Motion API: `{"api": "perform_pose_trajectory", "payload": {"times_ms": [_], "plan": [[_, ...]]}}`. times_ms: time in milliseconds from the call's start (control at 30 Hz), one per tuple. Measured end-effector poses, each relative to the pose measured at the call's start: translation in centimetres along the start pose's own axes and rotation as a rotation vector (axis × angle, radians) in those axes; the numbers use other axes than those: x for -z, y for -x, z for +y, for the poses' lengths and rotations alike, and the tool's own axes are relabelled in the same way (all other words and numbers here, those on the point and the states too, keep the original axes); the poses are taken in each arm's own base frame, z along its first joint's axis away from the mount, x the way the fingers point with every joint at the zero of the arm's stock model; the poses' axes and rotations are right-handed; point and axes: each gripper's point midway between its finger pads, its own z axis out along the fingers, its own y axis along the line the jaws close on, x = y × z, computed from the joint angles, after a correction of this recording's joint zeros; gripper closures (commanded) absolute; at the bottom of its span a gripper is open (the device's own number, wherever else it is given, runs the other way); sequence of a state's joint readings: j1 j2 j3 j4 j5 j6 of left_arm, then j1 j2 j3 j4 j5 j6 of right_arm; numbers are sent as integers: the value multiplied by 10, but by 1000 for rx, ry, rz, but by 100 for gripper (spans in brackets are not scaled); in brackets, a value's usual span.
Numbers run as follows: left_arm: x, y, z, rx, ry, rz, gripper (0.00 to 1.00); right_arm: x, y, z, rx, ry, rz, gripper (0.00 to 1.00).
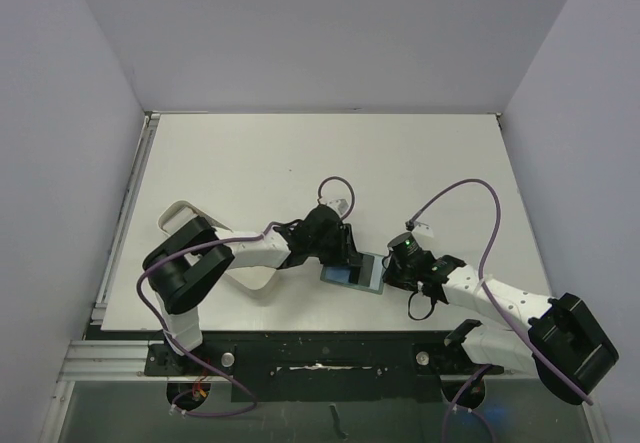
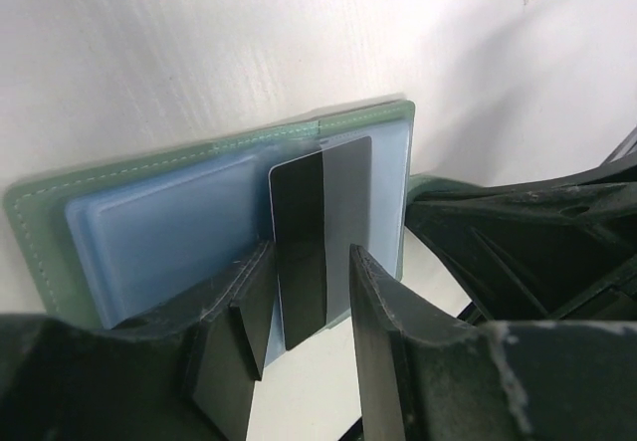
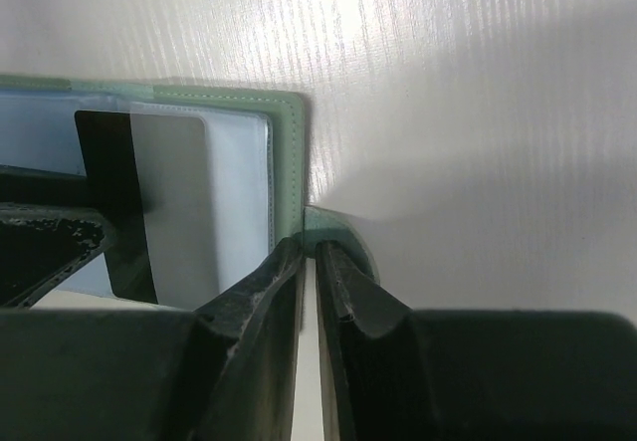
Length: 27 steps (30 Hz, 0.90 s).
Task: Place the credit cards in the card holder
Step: Insert the credit card into the card holder.
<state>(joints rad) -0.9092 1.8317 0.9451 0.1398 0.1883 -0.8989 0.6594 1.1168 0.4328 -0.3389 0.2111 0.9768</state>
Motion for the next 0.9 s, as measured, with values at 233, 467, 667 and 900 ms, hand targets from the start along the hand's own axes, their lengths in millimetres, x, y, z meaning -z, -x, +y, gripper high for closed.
{"api": "perform_pose_trajectory", "payload": {"times_ms": [233, 467, 667, 900], "plan": [[7, 6, 5, -20, 41, -28, 63, -1, 1, 0, -5, 3, -1, 87], [7, 4, 5, -23, 46, -27, 63, -1, 1, 0, -6, 4, -1, 87], [6, 1, -1, -22, 24, -22, 64, -1, 1, 0, -6, 5, -1, 87], [-2, -10, -6, -13, 2, 6, 66, -1, 1, 1, -6, 5, -1, 87]]}}
